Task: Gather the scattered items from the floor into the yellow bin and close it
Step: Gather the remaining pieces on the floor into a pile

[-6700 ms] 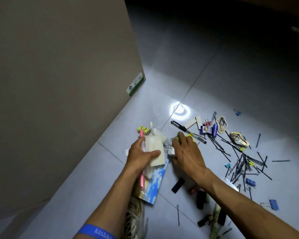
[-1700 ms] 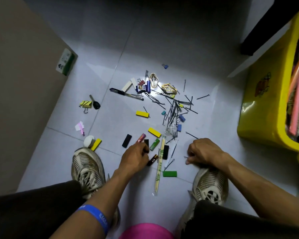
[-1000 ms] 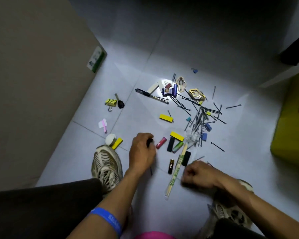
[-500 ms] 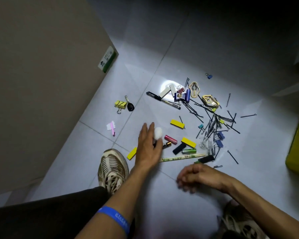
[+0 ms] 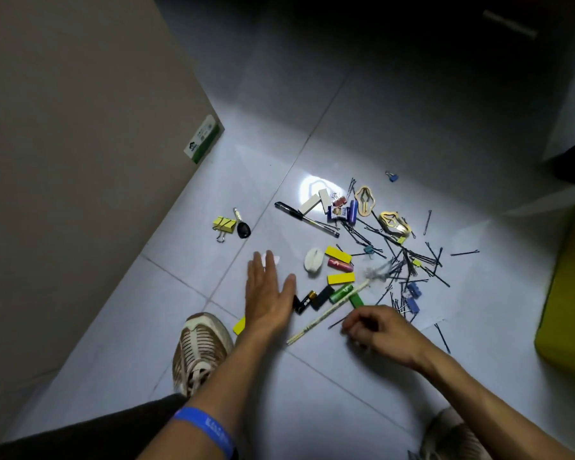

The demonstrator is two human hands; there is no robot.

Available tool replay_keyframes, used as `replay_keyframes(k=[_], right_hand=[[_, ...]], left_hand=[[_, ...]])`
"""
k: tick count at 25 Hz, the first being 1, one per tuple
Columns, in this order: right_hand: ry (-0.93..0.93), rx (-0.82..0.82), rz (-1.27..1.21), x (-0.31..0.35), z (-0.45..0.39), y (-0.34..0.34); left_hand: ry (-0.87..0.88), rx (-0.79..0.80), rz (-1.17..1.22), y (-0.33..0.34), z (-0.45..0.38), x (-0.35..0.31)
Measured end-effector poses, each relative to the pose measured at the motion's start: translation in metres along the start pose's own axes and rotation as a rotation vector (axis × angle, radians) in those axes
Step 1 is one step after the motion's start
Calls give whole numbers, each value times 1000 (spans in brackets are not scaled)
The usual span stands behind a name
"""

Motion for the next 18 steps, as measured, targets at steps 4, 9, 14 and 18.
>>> replay_keyframes(k=[4,9,14,18], right_hand=[[-83,-654,177,21,18,-120],[136,-472,434,5,-30,-145],[-146,-534,487,58,-60,-120],[-55,-537,694,95,-121,-191]], left_hand=[[23,-362,30,-61,-29,-13],[-113,-131,40,-75,-101,-3],[328,86,19,15,-54,-85],[204,-111,29,-14,-85,-87]])
Point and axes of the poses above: each hand's wrist, its own z-axis away from the middle knuckle, its own y-axis out of the palm, x = y × z, the point moved 10 cm from there along -z, towards the middle knuckle, and after that the axes turned 1 degree about z, right-handed, at the moved point
